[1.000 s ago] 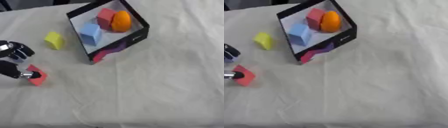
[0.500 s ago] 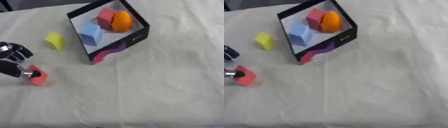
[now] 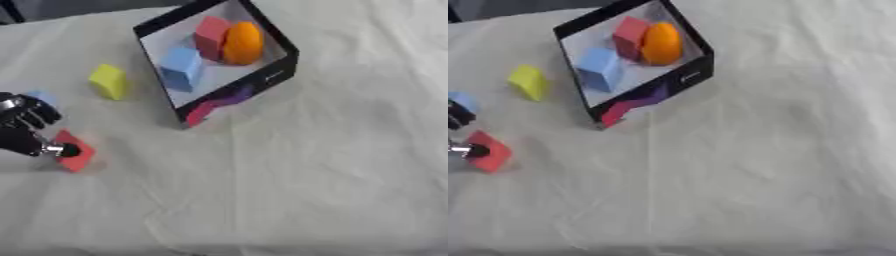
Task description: Pick up objects on the table and place them in the box.
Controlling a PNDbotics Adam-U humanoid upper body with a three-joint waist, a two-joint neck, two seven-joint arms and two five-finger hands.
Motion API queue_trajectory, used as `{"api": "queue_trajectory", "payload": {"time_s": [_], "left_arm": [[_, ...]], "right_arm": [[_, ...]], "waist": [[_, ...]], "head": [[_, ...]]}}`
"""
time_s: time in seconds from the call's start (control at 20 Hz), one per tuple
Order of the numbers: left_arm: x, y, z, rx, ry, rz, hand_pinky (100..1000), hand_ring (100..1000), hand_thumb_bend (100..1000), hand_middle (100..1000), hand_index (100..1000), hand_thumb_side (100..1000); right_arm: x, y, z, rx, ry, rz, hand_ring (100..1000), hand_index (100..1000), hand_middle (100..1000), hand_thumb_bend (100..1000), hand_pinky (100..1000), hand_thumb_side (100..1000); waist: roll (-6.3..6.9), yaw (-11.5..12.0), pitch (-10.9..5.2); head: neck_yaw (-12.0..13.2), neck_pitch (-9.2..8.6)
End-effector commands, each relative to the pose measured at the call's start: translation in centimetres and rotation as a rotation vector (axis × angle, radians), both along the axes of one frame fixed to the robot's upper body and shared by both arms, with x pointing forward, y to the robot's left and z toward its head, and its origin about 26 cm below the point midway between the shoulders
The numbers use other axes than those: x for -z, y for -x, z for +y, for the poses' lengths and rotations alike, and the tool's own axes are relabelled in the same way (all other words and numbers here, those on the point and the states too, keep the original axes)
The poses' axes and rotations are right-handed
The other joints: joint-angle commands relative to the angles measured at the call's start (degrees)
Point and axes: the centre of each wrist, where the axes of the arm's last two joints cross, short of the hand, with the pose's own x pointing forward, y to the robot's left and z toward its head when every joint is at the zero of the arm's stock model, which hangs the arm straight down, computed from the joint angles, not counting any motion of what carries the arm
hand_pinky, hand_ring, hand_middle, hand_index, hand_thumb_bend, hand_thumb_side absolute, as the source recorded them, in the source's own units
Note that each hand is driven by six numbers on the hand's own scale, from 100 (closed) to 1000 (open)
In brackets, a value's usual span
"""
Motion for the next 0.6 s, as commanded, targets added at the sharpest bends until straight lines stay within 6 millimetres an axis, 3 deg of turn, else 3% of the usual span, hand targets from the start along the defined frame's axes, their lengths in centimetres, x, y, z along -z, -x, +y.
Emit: {"api": "queue_trajectory", "payload": {"time_s": [0.05, 0.6], "left_arm": [[-0.7, -0.2, 0.5, -0.025, -0.048, -0.021, 836, 711, 767, 622, 732, 354], [0.3, -0.9, 0.8, -0.057, -0.073, 0.007, 831, 712, 760, 622, 738, 362]], "right_arm": [[-1.1, 0.1, -0.1, 0.000, 0.031, -0.023, 787, 872, 753, 100, 767, 636], [-1.1, -0.1, 0.1, -0.015, 0.039, -0.017, 786, 873, 750, 100, 767, 639]], "waist": [[0.67, -0.1, -0.36], [1.16, -0.7, -0.54]], "head": [[0.2, -0.25], [0.8, 0.13]]}}
